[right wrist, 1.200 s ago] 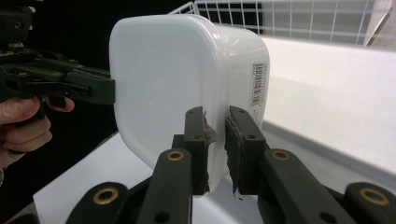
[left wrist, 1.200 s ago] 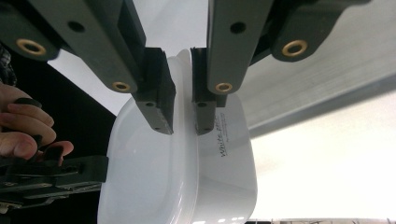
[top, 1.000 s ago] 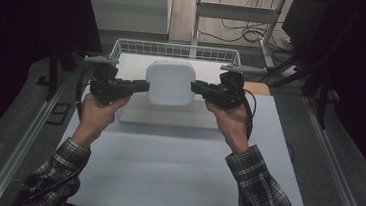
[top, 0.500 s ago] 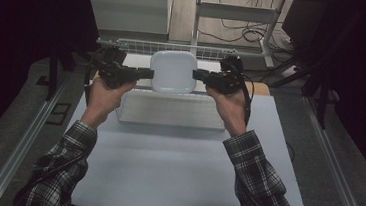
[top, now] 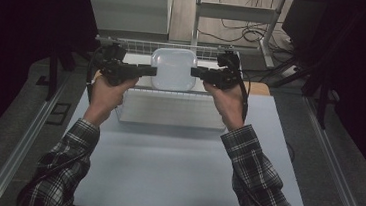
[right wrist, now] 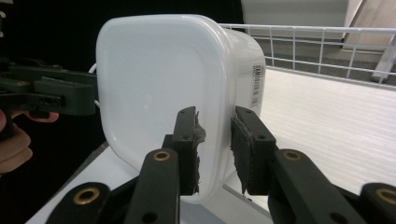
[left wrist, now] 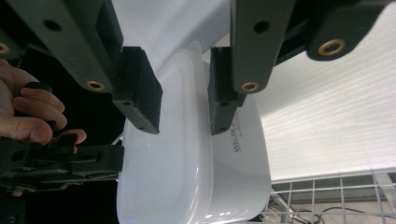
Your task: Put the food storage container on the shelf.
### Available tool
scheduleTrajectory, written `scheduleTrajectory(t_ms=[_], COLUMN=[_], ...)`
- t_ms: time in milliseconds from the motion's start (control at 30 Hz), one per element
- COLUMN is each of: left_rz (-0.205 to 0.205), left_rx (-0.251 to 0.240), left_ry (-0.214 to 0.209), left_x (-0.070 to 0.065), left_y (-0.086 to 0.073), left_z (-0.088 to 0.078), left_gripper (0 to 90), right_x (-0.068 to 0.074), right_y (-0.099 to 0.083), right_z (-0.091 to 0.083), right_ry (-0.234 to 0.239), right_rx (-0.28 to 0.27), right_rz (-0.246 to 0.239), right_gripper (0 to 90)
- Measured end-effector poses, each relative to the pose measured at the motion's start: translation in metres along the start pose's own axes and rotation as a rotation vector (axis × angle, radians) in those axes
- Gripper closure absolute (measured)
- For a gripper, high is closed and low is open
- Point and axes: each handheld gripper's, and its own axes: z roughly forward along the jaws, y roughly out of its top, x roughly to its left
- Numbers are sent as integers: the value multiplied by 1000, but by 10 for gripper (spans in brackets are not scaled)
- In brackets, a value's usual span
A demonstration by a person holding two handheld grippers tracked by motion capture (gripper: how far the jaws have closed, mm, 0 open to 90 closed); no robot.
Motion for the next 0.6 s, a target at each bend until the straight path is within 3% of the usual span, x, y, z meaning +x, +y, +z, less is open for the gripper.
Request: scheduleTrajectory(t_ms=[133, 300, 600], left_rz=[-5, 30, 29], left_rx=[0, 30, 56], left_ry=[-1, 64, 96], left_x=[1, 0, 3], left_y=[0, 4, 4], left_z=[1, 8, 17], left_gripper=[611, 586, 597], right_x=[0, 0, -3], right_y=[2, 7, 6], right_z=[1, 7, 17], right_ry=[5, -12, -38], right_rx=[7, 17, 39], right_rz=[13, 11, 0], right_gripper=[685, 645, 596])
